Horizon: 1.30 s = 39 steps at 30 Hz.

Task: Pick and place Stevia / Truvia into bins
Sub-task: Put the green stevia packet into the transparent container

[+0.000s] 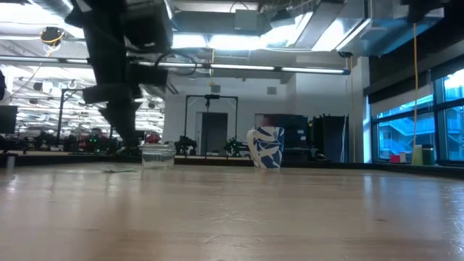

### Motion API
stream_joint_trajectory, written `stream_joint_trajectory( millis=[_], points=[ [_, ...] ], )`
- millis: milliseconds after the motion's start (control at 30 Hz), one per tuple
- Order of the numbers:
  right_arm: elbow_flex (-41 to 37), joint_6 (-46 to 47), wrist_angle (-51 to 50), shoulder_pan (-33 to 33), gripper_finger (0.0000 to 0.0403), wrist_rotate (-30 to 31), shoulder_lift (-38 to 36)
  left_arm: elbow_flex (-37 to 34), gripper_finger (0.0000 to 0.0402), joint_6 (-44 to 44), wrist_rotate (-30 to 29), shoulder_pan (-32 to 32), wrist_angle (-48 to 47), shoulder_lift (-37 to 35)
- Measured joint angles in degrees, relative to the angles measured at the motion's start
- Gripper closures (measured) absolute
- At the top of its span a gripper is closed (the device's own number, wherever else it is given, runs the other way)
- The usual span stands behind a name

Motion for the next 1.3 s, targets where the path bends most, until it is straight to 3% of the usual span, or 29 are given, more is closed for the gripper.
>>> stream_joint_trajectory(
  millis=[300, 467, 933, 1300],
  points=[
    [-0.05, -10.22, 4.93, -4.6, 0.0277, -0.93, 0.03, -5.96, 0.039, -1.65, 3.7, 3.14, 7.15, 0.43],
    [-0.05, -10.41, 5.79, -5.08, 0.0277, -1.41, 0.03, -8.32, 0.0397, -1.65, 5.67, 3.93, 11.47, 0.45],
    [-0.05, -11.77, 6.36, -5.06, 0.0277, -1.54, 0.03, -9.71, 0.0398, -1.89, 5.65, 4.05, 12.23, 2.16],
    [-0.05, -13.38, 6.73, -5.06, 0.0277, -1.28, 0.05, -9.71, 0.04, -2.46, 13.29, 0.79, 21.06, 5.52]
  ],
)
